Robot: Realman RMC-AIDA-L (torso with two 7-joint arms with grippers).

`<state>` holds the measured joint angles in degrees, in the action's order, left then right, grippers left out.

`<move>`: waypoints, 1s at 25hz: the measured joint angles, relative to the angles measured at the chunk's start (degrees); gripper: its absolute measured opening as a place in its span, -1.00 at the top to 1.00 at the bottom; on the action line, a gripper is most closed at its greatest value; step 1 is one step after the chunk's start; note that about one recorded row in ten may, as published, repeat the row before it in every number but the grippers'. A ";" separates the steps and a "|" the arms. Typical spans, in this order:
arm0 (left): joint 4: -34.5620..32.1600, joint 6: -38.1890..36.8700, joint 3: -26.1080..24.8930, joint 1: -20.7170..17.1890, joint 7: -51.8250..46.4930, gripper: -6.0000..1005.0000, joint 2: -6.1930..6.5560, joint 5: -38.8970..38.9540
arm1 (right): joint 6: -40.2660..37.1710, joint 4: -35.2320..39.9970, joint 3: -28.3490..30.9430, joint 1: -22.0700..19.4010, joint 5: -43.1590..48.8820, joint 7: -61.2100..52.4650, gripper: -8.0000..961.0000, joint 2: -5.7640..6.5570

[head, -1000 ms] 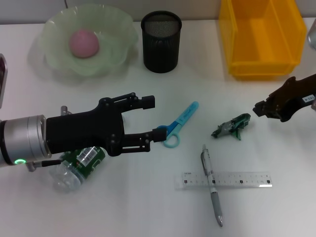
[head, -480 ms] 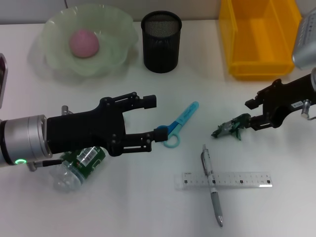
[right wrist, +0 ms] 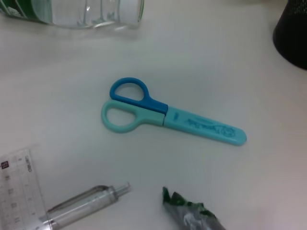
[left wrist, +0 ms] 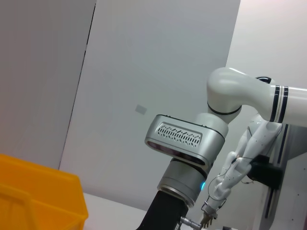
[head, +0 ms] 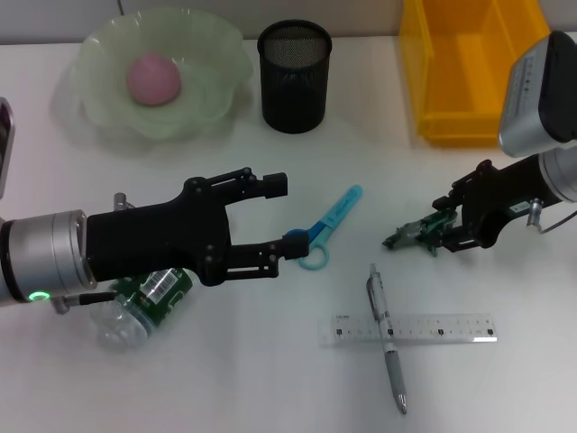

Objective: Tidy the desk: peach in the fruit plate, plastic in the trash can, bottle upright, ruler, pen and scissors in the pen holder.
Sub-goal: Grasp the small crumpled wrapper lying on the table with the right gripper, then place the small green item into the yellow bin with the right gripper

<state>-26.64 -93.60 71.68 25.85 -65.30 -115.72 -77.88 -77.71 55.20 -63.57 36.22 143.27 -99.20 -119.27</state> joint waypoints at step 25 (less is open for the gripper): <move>-0.73 -0.18 -0.24 -0.08 0.00 -0.63 0.04 0.15 | -12.17 1.78 25.26 -7.58 -29.51 10.72 0.95 0.53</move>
<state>-27.36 -93.78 71.45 25.77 -65.30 -115.68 -77.73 -89.88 56.97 -38.31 28.64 113.76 -88.48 -118.73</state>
